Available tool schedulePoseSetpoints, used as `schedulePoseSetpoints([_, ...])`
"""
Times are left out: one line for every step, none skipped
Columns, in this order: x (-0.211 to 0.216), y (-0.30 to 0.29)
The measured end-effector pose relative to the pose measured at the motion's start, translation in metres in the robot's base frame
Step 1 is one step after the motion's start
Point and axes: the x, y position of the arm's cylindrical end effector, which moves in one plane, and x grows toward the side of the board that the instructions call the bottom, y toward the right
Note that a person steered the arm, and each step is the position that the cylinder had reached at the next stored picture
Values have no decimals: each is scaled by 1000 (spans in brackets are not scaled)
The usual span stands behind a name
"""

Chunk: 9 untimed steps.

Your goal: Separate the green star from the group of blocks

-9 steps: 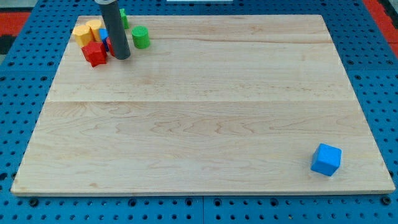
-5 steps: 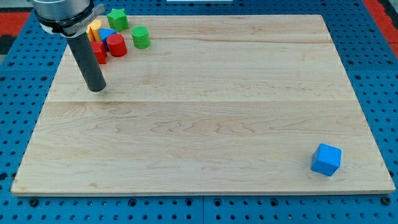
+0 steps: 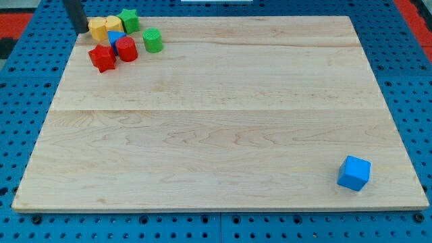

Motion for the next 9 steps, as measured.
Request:
schedulePoseSetpoints([-15,2])
schedulePoseSetpoints([-14,57])
schedulePoseSetpoints([-7,103])
schedulePoseSetpoints([-14,103])
schedulePoseSetpoints([-15,105])
schedulePoseSetpoints([-10,158])
schedulePoseSetpoints([29,185])
schedulePoseSetpoints([69,222])
schedulePoseSetpoints([33,263])
